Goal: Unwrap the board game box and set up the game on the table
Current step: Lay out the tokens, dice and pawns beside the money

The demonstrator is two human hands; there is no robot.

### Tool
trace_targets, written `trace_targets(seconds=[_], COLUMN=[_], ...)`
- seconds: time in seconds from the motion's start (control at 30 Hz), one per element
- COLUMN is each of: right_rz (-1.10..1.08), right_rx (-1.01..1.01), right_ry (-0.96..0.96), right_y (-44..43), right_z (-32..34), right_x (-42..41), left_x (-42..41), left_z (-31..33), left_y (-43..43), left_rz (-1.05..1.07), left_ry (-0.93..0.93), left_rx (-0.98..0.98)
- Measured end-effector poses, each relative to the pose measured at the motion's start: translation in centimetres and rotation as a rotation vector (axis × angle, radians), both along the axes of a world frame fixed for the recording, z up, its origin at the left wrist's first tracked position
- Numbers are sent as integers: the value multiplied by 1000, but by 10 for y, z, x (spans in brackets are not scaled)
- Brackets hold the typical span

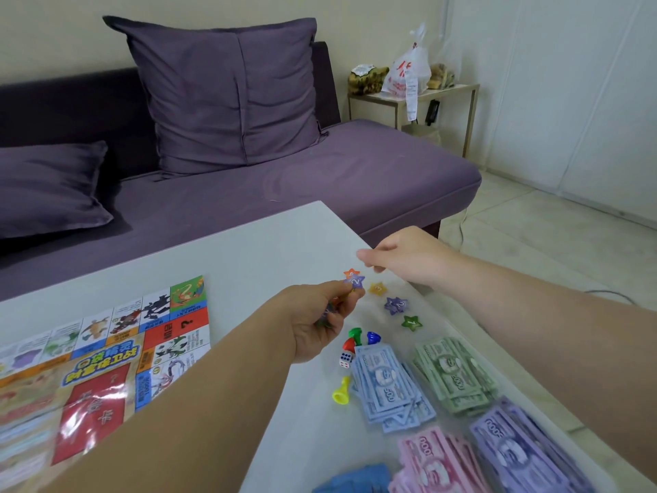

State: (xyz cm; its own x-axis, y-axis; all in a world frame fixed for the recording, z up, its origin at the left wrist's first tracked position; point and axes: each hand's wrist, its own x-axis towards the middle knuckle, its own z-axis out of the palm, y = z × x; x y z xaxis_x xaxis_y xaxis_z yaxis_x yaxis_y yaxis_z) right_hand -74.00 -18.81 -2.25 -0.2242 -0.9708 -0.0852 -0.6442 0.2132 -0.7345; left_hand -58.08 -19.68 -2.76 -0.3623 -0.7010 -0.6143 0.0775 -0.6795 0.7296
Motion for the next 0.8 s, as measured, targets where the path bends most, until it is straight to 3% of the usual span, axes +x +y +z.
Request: trace_targets(seconds=[0.1, 0.23, 0.47, 0.57, 0.7, 0.8], right_rz=[111, 58, 33, 19, 121, 64], right_rx=[178, 158, 39, -31, 114, 183], right_ry=[-151, -261, 97, -10, -109, -166], right_y=[7, 10, 19, 21, 16, 7], right_z=[9, 7, -12, -3, 6, 0], right_x=[7, -5, -19, -14, -1, 0], left_x=[-4, -8, -8, -11, -13, -14], left_z=[0, -1, 3, 1, -5, -9], left_y=[1, 5, 1, -2, -4, -5], left_rz=[-41, -40, 2, -22, -27, -48], left_ry=[-11, -17, -2, -17, -32, -73], left_rx=[-19, -14, 4, -31, -68, -106])
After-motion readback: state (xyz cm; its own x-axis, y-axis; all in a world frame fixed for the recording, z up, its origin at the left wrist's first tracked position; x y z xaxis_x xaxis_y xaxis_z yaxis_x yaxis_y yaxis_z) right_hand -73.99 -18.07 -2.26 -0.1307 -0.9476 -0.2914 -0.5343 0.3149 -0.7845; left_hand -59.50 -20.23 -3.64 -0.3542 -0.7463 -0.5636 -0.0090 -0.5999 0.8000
